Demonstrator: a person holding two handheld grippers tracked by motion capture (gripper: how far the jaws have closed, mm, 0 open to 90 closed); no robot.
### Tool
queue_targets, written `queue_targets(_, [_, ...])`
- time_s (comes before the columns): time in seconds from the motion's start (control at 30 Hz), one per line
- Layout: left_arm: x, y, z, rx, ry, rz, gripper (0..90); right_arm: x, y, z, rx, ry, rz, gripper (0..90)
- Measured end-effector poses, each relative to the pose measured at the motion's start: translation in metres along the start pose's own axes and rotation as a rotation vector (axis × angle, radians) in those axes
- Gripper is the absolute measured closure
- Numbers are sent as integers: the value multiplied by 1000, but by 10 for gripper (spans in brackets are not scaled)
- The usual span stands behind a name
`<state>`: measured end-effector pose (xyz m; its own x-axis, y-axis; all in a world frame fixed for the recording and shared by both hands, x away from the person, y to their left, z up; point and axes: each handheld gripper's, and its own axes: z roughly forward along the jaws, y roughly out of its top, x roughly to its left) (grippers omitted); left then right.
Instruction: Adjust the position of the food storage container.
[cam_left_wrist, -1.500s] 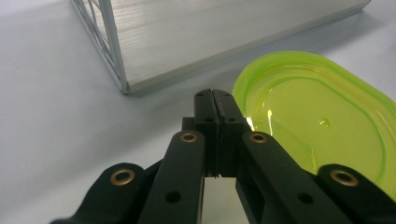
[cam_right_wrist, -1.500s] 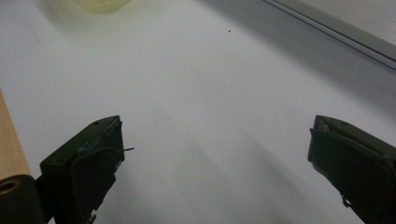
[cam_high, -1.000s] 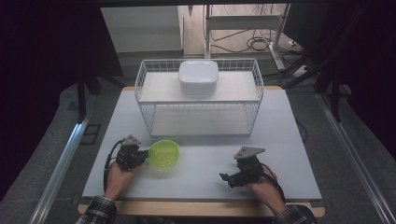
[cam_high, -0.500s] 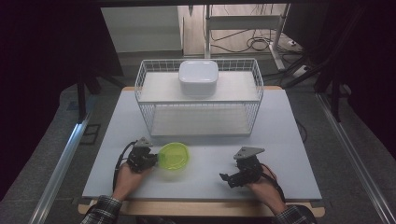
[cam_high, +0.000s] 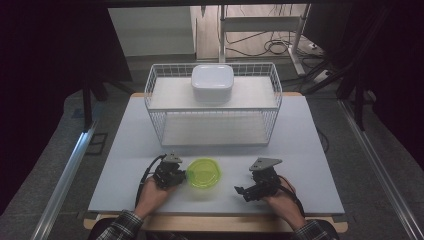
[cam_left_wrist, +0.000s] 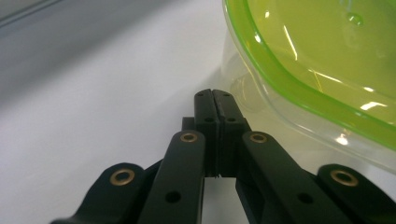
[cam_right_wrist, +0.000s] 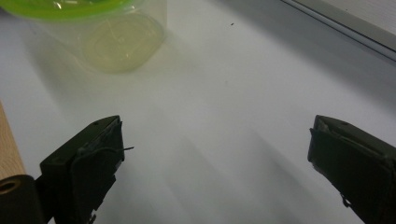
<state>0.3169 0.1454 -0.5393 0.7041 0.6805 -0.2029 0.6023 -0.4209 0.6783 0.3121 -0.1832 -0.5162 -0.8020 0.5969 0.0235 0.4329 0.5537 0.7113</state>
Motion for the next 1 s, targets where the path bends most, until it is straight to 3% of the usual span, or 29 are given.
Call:
queue_targets(0.3, [-13,4,7,10,-34,33,894,0,0,0,5,9,-3,38])
queue_targets(0.47, [-11,2,-2,-9,-10,34,858,-1,0,-1,2,8,-3,38])
queue_targets(0.67, [-17,-3,-19,-52,95,77,622,-1,0,-2,-4,13,3,38])
queue_targets(0.83, [-15,-9,-34,-100,108,64,444,-1,0,-3,-5,13,3,38])
queue_targets(1.0, [-16,-14,-44,-138,131,97,266,-1,1,-4,-11,14,0,38])
